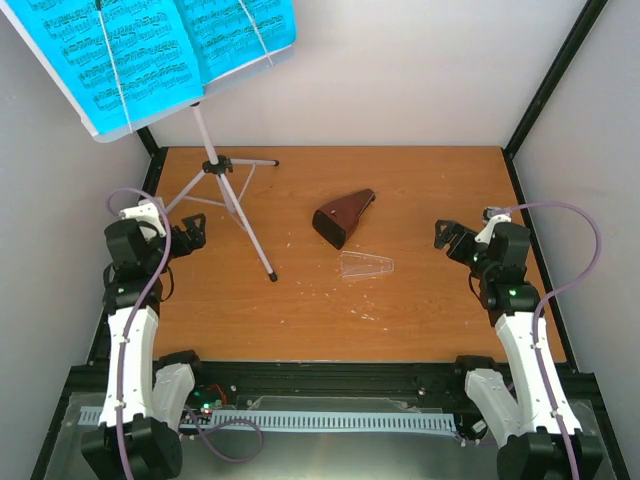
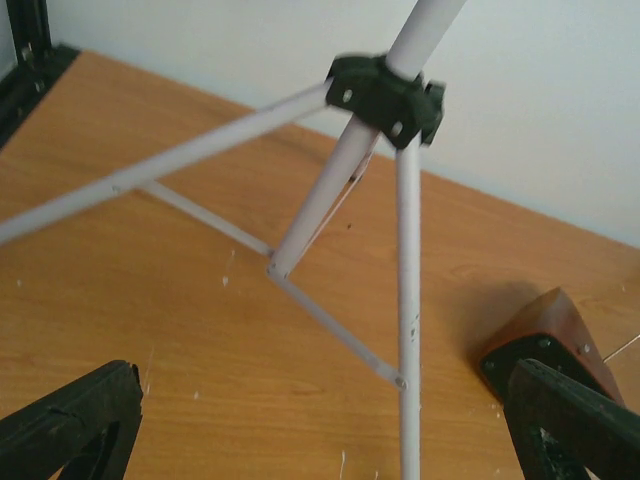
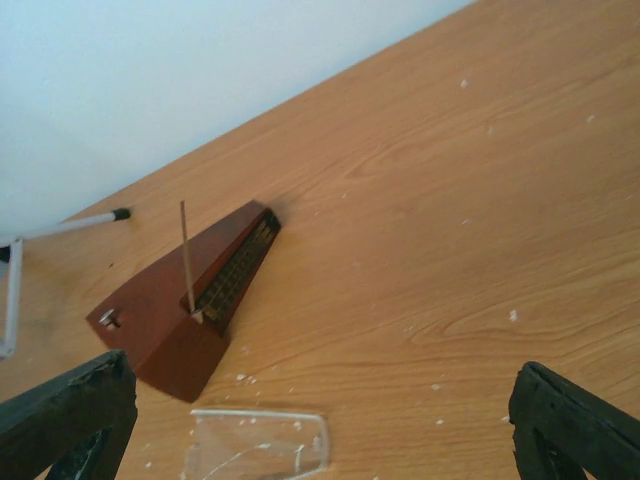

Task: Pack up the instrument practice props

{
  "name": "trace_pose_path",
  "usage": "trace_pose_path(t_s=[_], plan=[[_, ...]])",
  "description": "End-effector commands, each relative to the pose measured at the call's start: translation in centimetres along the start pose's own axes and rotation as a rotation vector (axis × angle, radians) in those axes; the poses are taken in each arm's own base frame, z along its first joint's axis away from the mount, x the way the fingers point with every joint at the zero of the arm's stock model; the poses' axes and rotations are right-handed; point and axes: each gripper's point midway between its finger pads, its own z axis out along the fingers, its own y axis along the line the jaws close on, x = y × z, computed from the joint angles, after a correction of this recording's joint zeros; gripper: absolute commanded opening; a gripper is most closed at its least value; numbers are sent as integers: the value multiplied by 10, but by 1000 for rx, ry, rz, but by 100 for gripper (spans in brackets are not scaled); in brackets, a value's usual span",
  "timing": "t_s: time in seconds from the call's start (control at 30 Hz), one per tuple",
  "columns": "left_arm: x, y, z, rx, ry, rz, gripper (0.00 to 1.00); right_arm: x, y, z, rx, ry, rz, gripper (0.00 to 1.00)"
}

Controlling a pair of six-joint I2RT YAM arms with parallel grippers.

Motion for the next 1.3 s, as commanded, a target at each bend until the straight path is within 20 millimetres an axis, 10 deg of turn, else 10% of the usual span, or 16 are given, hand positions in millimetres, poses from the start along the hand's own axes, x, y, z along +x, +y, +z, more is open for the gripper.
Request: trace_pose_path(t_s=[0.0,0.4,0.83,1.27], plan=[[7,0,3,-1,59,-53,100,4,17,4,-95,46,65,100],[-3,5,-10,-70,26,-151,99,-1,28,-4,-138,42,20,100],[0,-102,-38,409,184,18,99,34,57,-12,-358,174,38,100],[61,-212,-19,561,414,180,95,46,55,-14,-367,204,39,100]])
